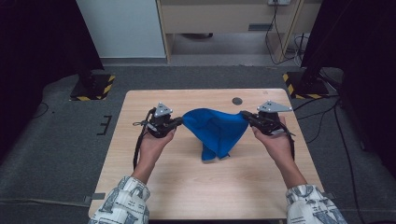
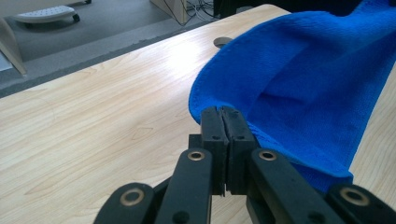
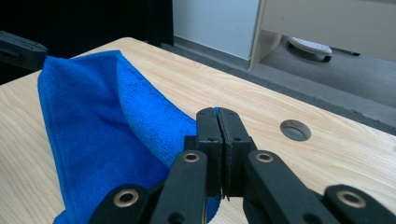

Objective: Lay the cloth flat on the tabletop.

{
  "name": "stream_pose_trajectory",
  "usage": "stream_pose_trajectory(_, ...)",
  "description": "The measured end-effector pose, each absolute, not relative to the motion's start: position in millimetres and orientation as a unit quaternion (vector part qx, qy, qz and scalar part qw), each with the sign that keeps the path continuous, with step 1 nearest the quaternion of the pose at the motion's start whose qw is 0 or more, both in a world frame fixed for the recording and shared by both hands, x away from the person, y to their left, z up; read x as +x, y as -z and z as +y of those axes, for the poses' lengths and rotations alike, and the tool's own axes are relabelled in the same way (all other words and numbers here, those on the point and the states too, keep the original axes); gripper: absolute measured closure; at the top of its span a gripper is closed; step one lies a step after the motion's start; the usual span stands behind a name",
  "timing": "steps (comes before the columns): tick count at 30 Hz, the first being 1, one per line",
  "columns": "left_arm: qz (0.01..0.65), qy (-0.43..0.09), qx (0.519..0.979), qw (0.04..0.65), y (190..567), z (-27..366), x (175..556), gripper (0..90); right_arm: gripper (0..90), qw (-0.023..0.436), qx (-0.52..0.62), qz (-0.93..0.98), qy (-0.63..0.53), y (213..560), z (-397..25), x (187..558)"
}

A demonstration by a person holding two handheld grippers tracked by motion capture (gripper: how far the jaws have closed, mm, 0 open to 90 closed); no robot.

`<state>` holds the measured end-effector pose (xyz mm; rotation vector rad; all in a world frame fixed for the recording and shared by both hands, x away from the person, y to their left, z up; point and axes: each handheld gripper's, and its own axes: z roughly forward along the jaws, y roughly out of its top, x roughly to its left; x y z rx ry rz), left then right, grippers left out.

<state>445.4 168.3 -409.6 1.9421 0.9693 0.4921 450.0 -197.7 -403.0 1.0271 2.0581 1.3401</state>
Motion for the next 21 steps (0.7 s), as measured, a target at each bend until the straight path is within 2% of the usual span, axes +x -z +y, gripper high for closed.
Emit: stream_pose_trajectory(21, 0.373, -0.206, 0.781, 0.457, 389, 163, 437, 88.6, 88.5, 0.246, 0.375, 0.739, -0.502, 386, -214, 439)
